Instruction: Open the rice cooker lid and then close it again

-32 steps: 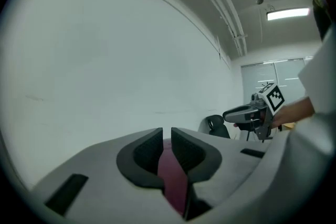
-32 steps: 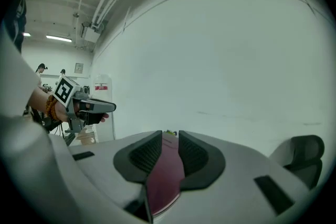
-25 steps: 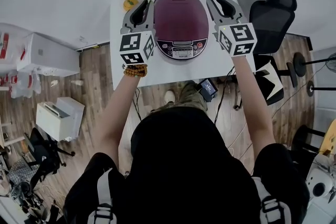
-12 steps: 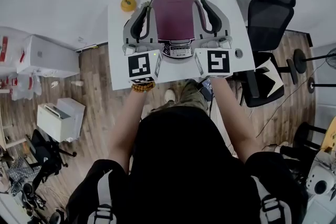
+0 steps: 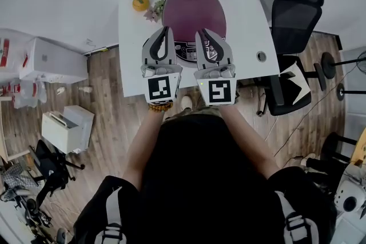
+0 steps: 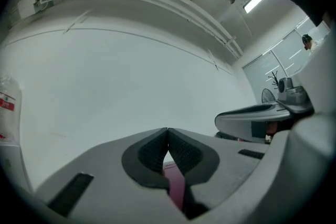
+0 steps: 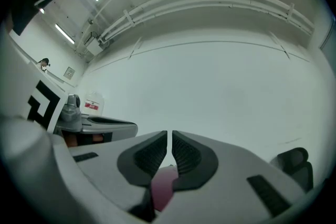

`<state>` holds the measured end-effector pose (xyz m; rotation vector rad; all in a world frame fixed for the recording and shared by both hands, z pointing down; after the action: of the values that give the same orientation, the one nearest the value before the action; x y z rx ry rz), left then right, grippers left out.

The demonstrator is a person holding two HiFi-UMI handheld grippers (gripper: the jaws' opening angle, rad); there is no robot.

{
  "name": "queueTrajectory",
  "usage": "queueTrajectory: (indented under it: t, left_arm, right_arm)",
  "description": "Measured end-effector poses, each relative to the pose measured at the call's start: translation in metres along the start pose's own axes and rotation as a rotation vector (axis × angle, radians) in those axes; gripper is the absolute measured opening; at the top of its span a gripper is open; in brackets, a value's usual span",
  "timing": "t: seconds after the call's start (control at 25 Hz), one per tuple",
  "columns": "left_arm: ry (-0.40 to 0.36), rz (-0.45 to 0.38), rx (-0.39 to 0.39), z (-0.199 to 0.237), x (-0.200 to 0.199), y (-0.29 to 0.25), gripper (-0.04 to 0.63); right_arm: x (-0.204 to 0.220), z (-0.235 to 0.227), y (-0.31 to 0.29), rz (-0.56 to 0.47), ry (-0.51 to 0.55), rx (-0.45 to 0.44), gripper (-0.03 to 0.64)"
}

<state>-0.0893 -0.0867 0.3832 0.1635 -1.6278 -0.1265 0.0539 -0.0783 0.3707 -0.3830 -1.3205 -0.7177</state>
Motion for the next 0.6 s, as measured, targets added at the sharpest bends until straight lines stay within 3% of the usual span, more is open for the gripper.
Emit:
queueTrajectory:
  t: [0.32, 0.6]
  left_arm:
    - [0.018, -0.006, -0.001, -0.005, 0.019, 0.020, 0.026]
    - [-0.033, 0.051, 0.017, -0.003, 0.041, 0.032, 0.026]
  right_arm:
    - [0.033, 0.025, 0.015, 0.107, -0.151, -0.031, 0.034]
    - [0.055, 0.039, 0.020, 0.178, -0.183, -0.060, 0.034]
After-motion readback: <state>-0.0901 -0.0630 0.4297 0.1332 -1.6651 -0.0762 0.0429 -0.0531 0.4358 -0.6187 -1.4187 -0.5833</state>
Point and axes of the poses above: the fingertips, and each gripper's own axes: y backward along the fingers, z to its left, x out of its underside, the point moved 8 cm from there along y, backward along the fingers, and after that the axes turned 15 degrees about -x, right-handed, at the moved point
